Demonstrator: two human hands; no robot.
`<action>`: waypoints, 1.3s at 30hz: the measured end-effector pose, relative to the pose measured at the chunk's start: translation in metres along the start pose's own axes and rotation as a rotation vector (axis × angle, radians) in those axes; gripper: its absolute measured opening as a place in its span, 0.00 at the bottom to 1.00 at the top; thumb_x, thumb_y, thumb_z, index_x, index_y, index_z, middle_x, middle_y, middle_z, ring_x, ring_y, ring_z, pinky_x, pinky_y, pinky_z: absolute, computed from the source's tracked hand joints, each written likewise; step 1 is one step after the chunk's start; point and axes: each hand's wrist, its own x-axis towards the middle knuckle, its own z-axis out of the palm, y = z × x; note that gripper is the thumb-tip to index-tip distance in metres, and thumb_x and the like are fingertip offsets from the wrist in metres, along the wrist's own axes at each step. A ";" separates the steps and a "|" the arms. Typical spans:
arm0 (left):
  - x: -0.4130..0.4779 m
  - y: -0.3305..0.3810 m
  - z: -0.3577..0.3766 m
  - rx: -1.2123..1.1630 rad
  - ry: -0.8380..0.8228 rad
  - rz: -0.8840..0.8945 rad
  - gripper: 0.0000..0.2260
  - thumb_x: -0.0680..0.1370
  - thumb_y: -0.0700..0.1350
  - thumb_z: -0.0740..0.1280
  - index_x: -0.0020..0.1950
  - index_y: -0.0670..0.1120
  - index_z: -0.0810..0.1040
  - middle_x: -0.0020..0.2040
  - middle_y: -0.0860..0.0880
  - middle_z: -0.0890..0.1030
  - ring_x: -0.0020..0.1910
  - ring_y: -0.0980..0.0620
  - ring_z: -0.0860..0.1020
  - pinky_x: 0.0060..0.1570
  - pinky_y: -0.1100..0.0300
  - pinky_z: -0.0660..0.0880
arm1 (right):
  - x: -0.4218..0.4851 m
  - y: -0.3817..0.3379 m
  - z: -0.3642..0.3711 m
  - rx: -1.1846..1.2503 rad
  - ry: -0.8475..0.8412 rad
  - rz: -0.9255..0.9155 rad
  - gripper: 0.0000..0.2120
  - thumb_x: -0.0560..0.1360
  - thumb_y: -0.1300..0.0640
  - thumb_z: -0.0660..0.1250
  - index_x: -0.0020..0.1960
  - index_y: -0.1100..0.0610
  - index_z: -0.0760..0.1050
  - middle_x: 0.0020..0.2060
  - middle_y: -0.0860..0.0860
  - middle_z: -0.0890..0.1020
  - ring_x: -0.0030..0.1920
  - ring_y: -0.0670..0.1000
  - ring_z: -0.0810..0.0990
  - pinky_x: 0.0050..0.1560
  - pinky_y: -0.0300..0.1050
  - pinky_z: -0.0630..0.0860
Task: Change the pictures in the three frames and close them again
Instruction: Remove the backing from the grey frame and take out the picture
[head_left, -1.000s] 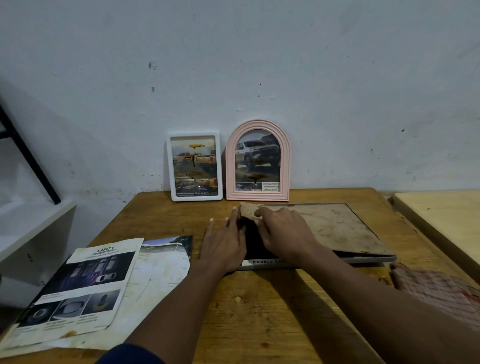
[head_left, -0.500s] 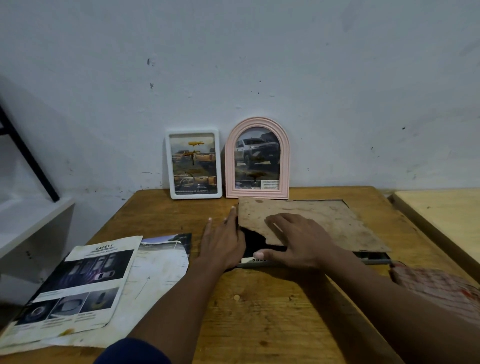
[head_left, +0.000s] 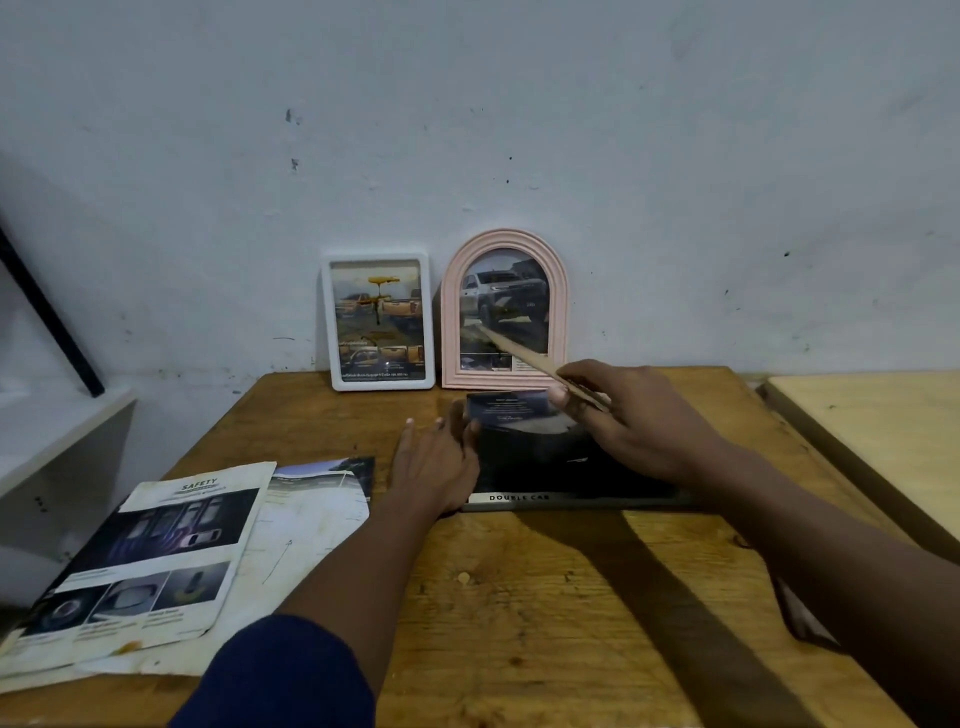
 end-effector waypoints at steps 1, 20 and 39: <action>0.001 0.000 0.000 0.002 -0.005 0.012 0.25 0.86 0.56 0.45 0.82 0.50 0.51 0.68 0.42 0.77 0.73 0.46 0.70 0.78 0.43 0.47 | -0.008 -0.006 -0.003 -0.003 -0.019 -0.004 0.33 0.76 0.26 0.48 0.64 0.48 0.75 0.45 0.47 0.83 0.41 0.45 0.79 0.39 0.46 0.76; -0.068 -0.007 -0.050 -0.500 0.163 -0.132 0.22 0.81 0.54 0.67 0.75 0.53 0.72 0.71 0.50 0.76 0.70 0.47 0.74 0.67 0.46 0.73 | -0.140 -0.120 0.063 -0.472 -0.359 -0.066 0.37 0.71 0.25 0.56 0.66 0.53 0.67 0.62 0.53 0.74 0.60 0.58 0.72 0.55 0.56 0.71; -0.099 0.011 -0.022 -0.139 0.071 0.077 0.19 0.81 0.55 0.66 0.71 0.54 0.76 0.62 0.53 0.82 0.58 0.51 0.80 0.57 0.48 0.80 | -0.106 -0.016 0.045 -0.112 -0.248 0.297 0.22 0.76 0.34 0.62 0.61 0.49 0.76 0.58 0.47 0.79 0.54 0.47 0.75 0.55 0.47 0.77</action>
